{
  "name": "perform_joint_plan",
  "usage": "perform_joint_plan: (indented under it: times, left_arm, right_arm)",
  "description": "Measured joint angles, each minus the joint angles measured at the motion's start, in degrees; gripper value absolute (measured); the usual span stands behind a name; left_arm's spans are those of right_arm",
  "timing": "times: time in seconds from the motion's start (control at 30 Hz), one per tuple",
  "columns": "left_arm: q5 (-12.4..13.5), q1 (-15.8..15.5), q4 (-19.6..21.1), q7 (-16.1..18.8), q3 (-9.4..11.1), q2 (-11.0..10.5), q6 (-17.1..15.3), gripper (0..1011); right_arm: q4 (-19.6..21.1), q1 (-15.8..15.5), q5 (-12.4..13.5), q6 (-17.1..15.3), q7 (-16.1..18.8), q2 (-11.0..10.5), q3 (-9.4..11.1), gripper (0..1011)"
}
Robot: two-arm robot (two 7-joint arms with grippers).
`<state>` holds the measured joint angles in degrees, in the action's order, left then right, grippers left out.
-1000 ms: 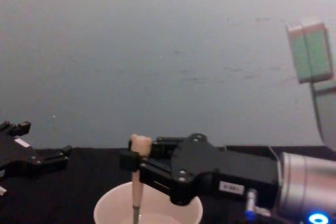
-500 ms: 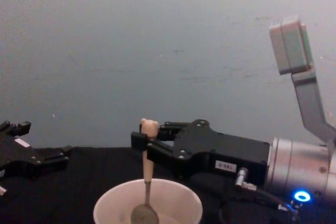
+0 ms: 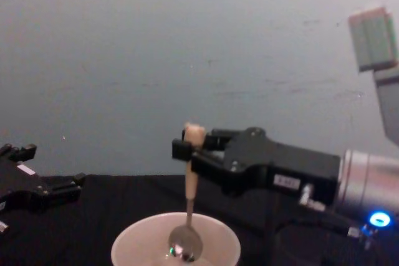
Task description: Pick up the stirring spoon with one hand, stir inside the cup, then place it back in its original position.
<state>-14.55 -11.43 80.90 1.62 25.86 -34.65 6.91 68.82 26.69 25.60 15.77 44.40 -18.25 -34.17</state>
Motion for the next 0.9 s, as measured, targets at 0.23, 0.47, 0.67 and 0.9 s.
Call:
perform_joint_plan:
  times: [0.23, 0.47, 0.67, 0.9]
  left_arm:
    - [0.00, 0.00, 0.00, 0.00, 0.00, 0.00, 0.00, 1001]
    - [0.00, 0.00, 0.00, 0.00, 0.00, 0.00, 0.00, 1001]
    - [0.00, 0.00, 0.00, 0.00, 0.00, 0.00, 0.00, 1001]
    - [0.00, 0.00, 0.00, 0.00, 0.00, 0.00, 0.00, 1001]
  right_arm:
    - [6.19, -0.98, 2.36, -1.20, -0.13, -2.90, 2.43, 209]
    - [11.33, -1.80, 4.88, -1.56, -0.51, -5.84, 5.12, 209]
    - [14.28, -2.67, 6.29, -1.03, -0.87, -8.29, 7.25, 209]
    - [15.45, -3.81, 6.79, -0.96, -1.59, -10.83, 9.09, 209]
